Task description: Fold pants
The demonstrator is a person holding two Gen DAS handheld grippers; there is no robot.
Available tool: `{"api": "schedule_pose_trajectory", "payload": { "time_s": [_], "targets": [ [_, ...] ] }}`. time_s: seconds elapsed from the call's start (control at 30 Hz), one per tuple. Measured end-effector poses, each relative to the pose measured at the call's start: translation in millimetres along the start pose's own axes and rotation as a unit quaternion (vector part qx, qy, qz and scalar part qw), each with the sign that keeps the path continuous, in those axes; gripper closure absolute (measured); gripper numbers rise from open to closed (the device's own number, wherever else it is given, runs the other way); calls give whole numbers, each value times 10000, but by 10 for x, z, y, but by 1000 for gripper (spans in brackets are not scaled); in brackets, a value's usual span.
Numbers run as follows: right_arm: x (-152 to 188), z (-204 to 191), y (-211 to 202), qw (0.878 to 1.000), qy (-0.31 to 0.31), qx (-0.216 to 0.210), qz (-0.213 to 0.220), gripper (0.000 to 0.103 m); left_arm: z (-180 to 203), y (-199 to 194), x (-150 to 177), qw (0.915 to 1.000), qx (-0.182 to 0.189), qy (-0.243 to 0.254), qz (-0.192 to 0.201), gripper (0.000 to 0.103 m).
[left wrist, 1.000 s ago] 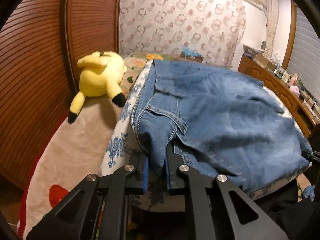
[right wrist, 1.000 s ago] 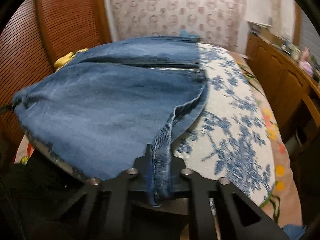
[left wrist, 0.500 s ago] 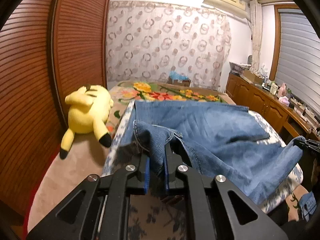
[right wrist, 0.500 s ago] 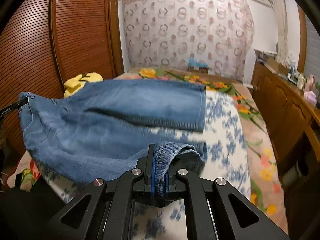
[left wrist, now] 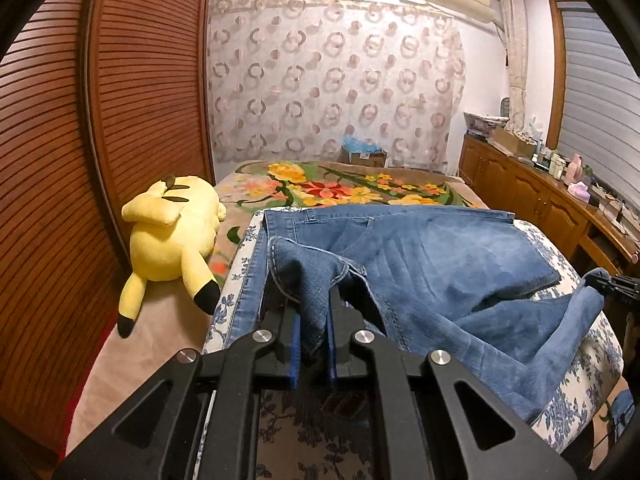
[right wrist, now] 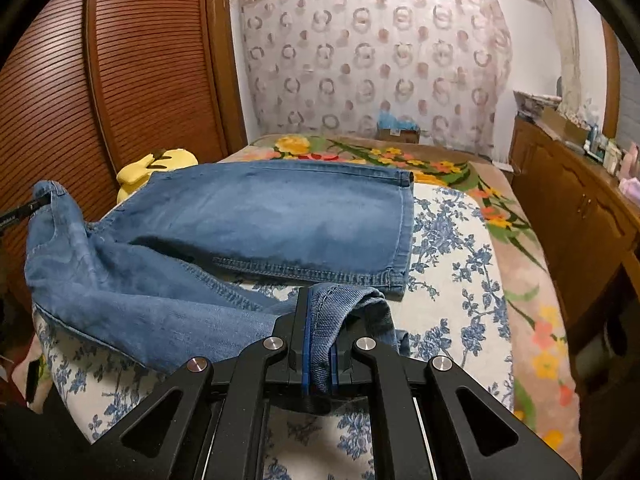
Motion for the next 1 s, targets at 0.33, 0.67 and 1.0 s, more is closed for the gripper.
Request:
{"api": "schedule_pose_trajectory", "payload": {
  "time_s": [0.33,0.67,1.0],
  "targets": [
    [-619,203,-72,9995,83,-50,303,97,25,180,-512,10000,42,-53,59,93],
    [-1077,437,383,9998,103,-13,186,97,-28,626,-998,9999,-15,-102,-82,93],
    [-1355,614,1066,9988,257,156,-388,97,-120,1304,-1147,9979,-88,-166,-620,93]
  ]
}}
Point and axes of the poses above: each gripper's, at about its wrist camera, not at the fingertips, and y roughly the way its jaws point, z to its right, x to its underside, the point moved 10 cm from there along y, roughly the way its jaws point, and after that the axes turned 9 degrees about -z, right-handed, at the moved point
